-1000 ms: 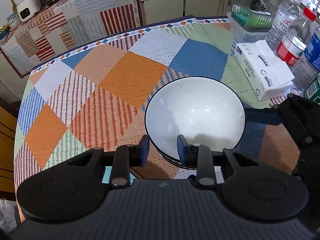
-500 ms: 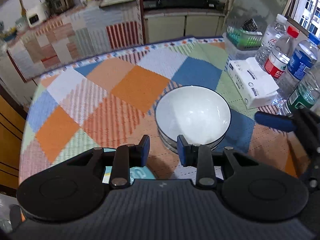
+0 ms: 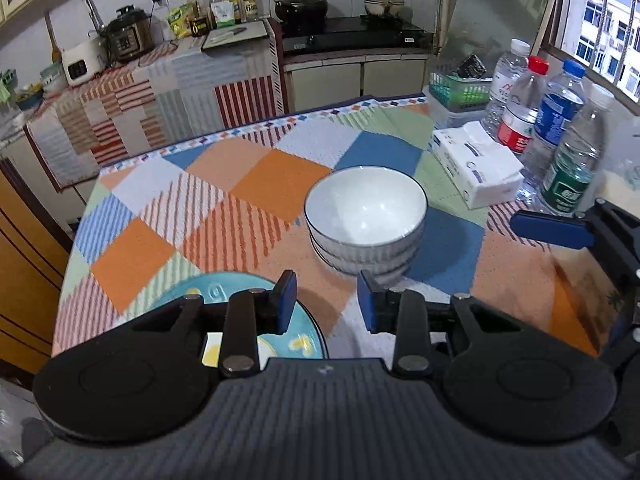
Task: Organize plates and bowls
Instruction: 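Open the left gripper and withdraw from the bowl stack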
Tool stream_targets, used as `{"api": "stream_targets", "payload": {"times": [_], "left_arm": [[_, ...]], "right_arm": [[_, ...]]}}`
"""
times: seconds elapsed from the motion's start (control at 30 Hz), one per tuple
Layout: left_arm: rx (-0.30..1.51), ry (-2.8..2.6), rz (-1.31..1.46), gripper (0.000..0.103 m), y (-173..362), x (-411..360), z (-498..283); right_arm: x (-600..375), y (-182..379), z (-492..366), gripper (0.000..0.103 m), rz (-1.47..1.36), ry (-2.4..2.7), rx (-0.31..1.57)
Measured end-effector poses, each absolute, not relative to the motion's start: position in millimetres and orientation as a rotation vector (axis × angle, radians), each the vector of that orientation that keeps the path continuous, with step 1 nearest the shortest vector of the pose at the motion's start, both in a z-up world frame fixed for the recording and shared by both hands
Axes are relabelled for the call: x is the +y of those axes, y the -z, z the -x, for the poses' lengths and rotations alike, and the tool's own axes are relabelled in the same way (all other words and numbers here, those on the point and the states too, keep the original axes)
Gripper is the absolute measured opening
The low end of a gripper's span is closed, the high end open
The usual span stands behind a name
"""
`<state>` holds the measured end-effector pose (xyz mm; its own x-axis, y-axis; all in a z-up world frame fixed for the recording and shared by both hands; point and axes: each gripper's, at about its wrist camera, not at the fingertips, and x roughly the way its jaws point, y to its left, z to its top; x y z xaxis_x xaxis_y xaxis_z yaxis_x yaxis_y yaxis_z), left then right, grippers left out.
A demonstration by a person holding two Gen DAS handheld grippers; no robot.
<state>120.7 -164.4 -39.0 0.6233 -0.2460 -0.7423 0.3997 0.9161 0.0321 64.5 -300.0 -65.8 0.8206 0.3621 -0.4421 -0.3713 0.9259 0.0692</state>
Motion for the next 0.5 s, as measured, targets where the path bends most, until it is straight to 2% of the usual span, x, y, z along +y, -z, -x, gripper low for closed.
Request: {"api": "stream_targets", "payload": {"times": [0.1, 0.23, 0.33, 0.4, 0.47, 0.5], "left_arm": [[0.814, 0.378, -0.205, 0.041, 45, -161, -114], [0.831, 0.379, -0.194, 0.043, 55, -157, -111], [0.819, 0.381, -0.152, 0.054, 62, -151, -109], [0.763, 0.365, -0.141, 0.07, 65, -147, -104], [0.711, 0.365, -0.138, 0.079, 66, -144, -101], [0.692, 0.368, -0.137, 0.079, 66, -143, -100]], "right_arm": [[-301, 73, -66, 0.103, 0.017, -0.383, 0.507], [-301, 87, -71, 0.103, 0.037, -0.363, 0.568], [-304, 93, -70, 0.103, 0.021, -0.362, 0.558], [-307, 97, -71, 0.103, 0.001, -0.357, 0.549], [-309, 103, -72, 0.103, -0.008, -0.362, 0.545], [-310, 106, -74, 0.103, -0.01, -0.365, 0.545]]}}
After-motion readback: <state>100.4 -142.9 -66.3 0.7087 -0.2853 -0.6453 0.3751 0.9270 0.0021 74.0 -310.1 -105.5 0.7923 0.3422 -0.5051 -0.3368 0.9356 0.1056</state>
